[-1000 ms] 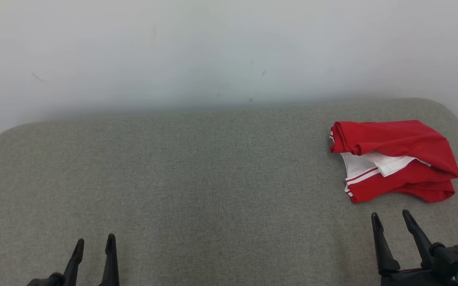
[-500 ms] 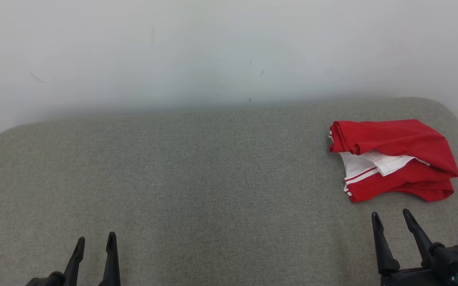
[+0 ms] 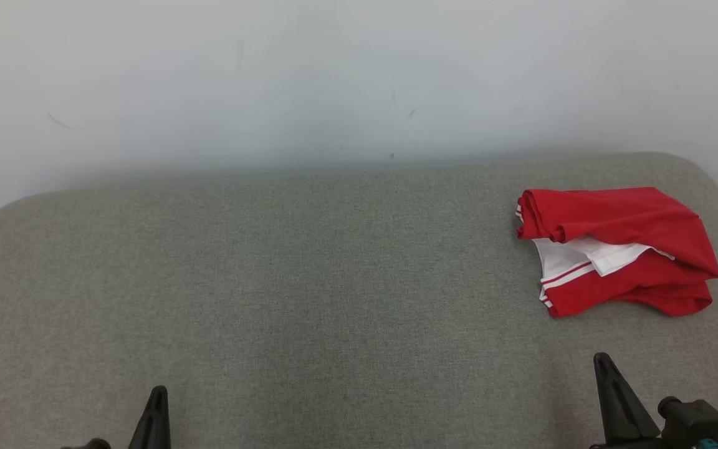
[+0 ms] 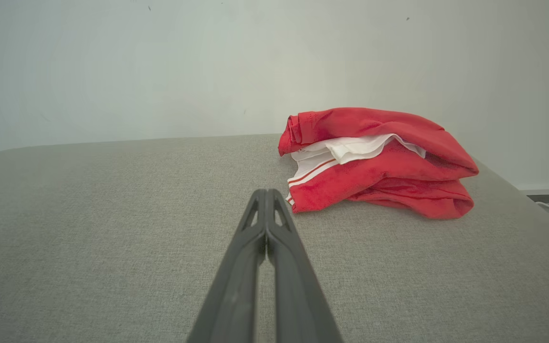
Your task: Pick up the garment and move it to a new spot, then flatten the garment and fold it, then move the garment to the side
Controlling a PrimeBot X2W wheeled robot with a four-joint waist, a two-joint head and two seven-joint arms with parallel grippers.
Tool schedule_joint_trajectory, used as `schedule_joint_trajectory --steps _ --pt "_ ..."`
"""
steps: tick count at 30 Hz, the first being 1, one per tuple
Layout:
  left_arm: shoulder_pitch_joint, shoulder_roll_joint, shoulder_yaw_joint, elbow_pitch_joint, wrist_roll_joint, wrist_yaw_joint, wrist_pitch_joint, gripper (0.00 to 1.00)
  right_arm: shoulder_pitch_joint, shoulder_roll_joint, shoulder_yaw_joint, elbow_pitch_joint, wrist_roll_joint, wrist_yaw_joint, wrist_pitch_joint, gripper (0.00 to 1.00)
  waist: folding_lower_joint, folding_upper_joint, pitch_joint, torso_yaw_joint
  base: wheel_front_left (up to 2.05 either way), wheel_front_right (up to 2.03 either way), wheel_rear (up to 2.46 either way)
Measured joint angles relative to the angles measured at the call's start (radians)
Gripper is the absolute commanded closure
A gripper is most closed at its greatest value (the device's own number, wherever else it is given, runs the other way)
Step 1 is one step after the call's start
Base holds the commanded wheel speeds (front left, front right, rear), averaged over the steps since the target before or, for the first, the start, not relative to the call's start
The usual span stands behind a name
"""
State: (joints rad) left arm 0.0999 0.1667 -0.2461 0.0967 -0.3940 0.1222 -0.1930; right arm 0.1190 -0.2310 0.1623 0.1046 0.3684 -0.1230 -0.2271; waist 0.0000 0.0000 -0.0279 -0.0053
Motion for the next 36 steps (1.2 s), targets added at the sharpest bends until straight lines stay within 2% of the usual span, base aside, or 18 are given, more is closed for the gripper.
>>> schedule_joint_trajectory --steps 36 --pt "-0.051 -0.042 0.124 0.067 -0.441 -0.088 0.119 1.0 -0.056 0.069 -0.11 0.067 0.45 0.086 0.132 1.0 0.0001 0.0 0.011 0.002 0.0 0.0 0.0"
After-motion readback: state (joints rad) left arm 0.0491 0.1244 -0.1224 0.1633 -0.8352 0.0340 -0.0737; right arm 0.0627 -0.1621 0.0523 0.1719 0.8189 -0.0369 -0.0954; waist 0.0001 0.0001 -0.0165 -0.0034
